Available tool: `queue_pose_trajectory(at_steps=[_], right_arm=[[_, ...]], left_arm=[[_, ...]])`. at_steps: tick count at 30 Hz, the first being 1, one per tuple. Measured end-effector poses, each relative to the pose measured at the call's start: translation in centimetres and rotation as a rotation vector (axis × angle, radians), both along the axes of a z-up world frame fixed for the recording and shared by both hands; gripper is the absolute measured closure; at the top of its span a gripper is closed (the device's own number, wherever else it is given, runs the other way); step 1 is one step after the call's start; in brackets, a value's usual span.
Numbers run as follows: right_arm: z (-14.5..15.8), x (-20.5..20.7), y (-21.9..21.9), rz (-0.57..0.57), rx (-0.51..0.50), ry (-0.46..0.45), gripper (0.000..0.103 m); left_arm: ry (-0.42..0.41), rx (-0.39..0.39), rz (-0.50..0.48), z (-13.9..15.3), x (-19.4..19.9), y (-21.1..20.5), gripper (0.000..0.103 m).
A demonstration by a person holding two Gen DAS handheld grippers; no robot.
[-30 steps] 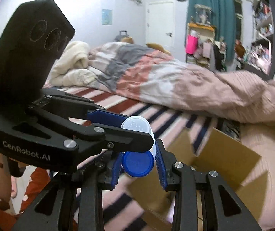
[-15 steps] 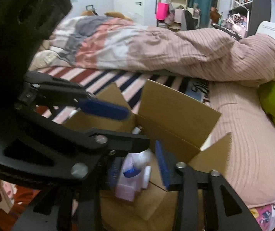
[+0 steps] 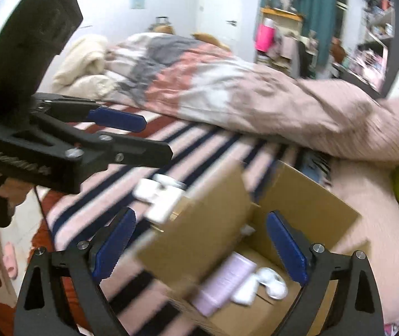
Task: Organize rigid objects
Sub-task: 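Grasp the white power bank with the right gripper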
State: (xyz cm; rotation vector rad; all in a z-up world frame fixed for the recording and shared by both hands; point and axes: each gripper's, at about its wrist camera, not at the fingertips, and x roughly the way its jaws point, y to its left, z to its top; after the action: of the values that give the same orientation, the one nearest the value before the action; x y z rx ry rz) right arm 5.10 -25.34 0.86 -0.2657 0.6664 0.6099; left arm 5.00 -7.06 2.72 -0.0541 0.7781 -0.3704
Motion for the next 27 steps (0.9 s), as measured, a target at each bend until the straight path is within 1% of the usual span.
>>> queue_pose_trajectory(at_steps=[2, 5, 6, 7, 8, 9, 10, 11, 13, 15, 18, 19, 21, 22, 23, 24, 26, 27], right_arm=[[0.1, -0.6, 2.2, 0.072, 0.047, 0.004, 0.009], [-0.8, -1.0, 6.0, 0.163, 0.079, 0.053, 0.009], [-1.2, -1.3, 7.4, 0.195, 0.101, 0.054, 0.010], [-1.5, -1.6, 8.3, 0.194, 0.122, 0.027, 0.010], [-2.1, -1.9, 9.6, 0.177, 0.126, -0.012, 0.010], [-2.9, -2.1, 10.9, 0.167, 0.106, -0.034, 0.010], [-4.0, -2.2, 12.4, 0.150, 0.070, -0.047, 0.012], [-5.0, -2.0, 13.4, 0.120, 0.034, -0.057, 0.016], [-7.1, -1.3, 14.8, 0.051, -0.021, -0.064, 0.019], [-9.0, 0.0, 14.9, -0.028, -0.026, -0.021, 0.021], [-11.3, 2.9, 13.7, -0.147, 0.022, 0.085, 0.026], [-11.7, 3.7, 13.2, -0.180, 0.029, 0.103, 0.031], [-12.7, 5.1, 12.8, -0.248, -0.014, 0.108, 0.033], [-13.5, 5.9, 12.8, -0.274, -0.061, 0.109, 0.037], [-14.1, 6.2, 12.8, -0.283, -0.084, 0.119, 0.045], [-14.8, 6.6, 12.7, -0.294, -0.101, 0.136, 0.050], [-15.5, 7.1, 12.5, -0.306, -0.108, 0.157, 0.062], [-15.6, 7.1, 12.4, -0.304, -0.107, 0.157, 0.065]], left_arm=[[-0.011, 0.000, 0.055, -0.6, -0.9, 2.3, 0.037], [-0.018, -0.010, 0.136, -2.7, -2.6, 6.3, 0.036], [-0.014, -0.019, 0.156, -3.6, -3.0, 7.4, 0.035], [-0.008, -0.027, 0.175, -4.3, -3.2, 8.2, 0.035], [-0.001, -0.032, 0.195, -5.0, -3.3, 9.0, 0.035], [0.007, -0.034, 0.219, -6.0, -3.6, 10.0, 0.035], [0.011, -0.030, 0.238, -6.8, -3.8, 10.8, 0.035], [0.012, -0.027, 0.250, -7.4, -3.9, 11.2, 0.035], [0.020, -0.036, 0.263, -9.0, -4.2, 12.5, 0.035], [0.037, -0.055, 0.266, -10.4, -4.1, 13.4, 0.035], [0.063, -0.070, 0.272, -11.9, -3.8, 14.0, 0.035], [0.064, -0.064, 0.272, -12.4, -3.8, 14.0, 0.035], [0.073, -0.057, 0.270, -13.4, -3.7, 14.0, 0.035], [0.084, -0.057, 0.269, -13.9, -3.5, 14.0, 0.035], [0.091, -0.057, 0.269, -14.1, -3.4, 13.9, 0.035], [0.102, -0.056, 0.264, -14.6, -3.1, 13.9, 0.035], [0.113, -0.061, 0.259, -15.1, -2.8, 13.8, 0.035], [0.117, -0.063, 0.258, -15.2, -2.7, 13.7, 0.035]])
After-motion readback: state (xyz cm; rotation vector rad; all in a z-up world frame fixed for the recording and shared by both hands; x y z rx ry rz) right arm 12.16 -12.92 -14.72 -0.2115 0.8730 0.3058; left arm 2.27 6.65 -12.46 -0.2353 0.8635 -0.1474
